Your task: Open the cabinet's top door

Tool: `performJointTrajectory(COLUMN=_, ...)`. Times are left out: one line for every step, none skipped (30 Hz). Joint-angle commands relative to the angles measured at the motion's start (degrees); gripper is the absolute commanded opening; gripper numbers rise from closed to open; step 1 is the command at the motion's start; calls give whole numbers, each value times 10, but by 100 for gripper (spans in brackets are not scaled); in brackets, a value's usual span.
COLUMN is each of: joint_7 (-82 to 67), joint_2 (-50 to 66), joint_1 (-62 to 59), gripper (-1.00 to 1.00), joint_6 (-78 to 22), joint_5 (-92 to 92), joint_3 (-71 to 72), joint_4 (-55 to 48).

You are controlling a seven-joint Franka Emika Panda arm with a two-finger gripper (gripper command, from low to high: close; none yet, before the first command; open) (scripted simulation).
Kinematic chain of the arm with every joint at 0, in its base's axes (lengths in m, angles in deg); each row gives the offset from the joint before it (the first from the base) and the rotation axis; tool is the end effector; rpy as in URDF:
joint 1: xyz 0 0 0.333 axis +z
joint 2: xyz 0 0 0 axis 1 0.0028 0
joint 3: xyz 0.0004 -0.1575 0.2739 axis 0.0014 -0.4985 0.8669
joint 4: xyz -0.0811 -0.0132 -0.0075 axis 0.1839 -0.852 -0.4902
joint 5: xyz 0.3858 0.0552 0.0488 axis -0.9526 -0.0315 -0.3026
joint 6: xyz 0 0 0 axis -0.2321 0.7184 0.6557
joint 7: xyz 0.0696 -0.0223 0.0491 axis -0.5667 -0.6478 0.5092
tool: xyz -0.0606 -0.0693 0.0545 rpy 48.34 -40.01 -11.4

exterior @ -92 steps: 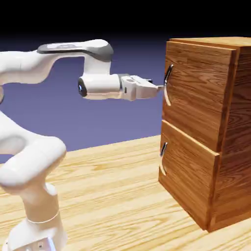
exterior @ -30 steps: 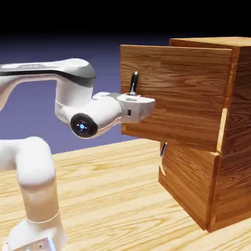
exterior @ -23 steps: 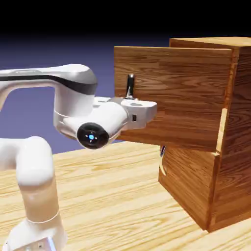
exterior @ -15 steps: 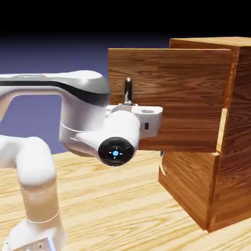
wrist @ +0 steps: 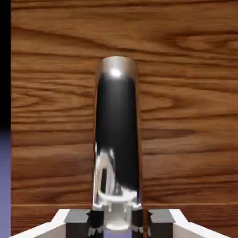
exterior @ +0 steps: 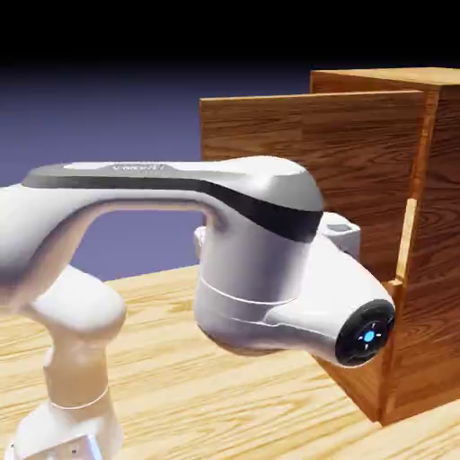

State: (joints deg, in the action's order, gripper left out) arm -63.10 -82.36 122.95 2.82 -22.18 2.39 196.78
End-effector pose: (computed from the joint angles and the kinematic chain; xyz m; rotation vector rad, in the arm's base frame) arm 0.2610 -0.3165 0.5120 -1.5035 -0.5739 -0.6572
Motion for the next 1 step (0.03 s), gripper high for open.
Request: performJointTrajectory(joint_7=0, joint_2=0, joint_1=0, gripper=100, joint_6=0, joint_5=0, joint_3=0, joint_4=0)
